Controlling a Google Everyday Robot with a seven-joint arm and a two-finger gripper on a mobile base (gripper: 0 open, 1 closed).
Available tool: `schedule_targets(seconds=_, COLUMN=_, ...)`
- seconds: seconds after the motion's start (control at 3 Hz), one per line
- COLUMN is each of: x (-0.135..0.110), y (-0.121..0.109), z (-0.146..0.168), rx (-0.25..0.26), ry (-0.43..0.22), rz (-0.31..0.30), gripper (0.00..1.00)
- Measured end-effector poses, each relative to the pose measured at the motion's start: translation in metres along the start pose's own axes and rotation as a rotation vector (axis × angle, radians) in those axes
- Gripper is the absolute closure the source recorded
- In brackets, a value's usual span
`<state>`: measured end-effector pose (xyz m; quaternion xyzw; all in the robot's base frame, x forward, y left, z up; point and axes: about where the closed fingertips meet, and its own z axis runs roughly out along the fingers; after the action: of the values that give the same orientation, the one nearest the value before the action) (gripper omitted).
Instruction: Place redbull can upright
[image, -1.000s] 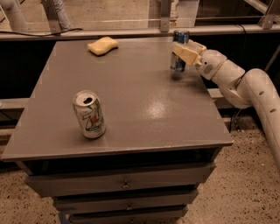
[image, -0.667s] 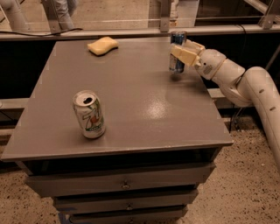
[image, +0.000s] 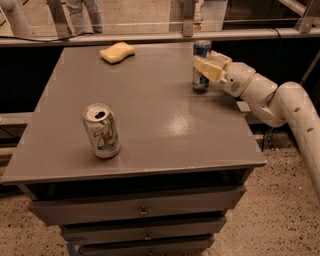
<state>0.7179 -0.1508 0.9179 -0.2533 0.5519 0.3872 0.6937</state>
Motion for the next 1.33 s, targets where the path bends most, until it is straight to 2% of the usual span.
schedule_targets(seconds=0.33, x=0.007, y=0.007, z=-0.003, rx=0.005, ry=-0.011, rz=0.000, gripper=0.82)
schedule_targets(seconds=0.67, x=0.010, y=0.010, z=-0.007, rx=0.011, ry=-0.013, rz=-0.004, gripper=0.81)
schedule_targets(seconds=1.33, x=0.010, y=0.013, z=-0.017, rx=0.019, ry=-0.005, rz=-0.009, gripper=0.35)
